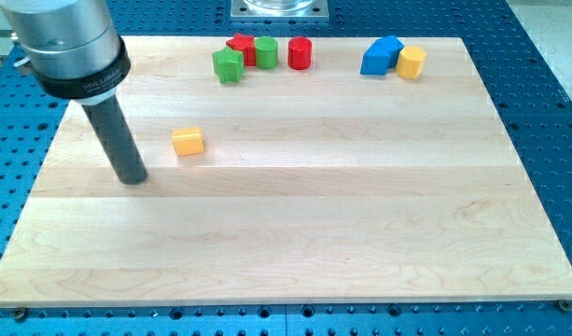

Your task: Slide the yellow heart into the hexagon

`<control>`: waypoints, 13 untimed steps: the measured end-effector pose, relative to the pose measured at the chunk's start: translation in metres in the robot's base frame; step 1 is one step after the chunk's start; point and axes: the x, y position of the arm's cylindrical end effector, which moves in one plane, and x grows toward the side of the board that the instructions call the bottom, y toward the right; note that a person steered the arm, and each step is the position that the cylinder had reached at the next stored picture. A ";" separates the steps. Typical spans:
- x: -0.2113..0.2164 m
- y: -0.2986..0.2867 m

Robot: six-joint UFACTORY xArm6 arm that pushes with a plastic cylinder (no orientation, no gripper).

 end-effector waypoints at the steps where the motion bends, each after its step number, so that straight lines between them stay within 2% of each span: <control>1: -0.015 0.062; 2: -0.029 0.039; 3: -0.024 -0.022; 4: -0.051 0.015; 5: -0.047 0.114; 6: -0.060 0.149; 7: -0.065 0.092; 9: -0.134 0.182; 10: -0.144 0.151; 11: -0.169 0.198; 12: -0.175 0.274; 13: -0.175 0.221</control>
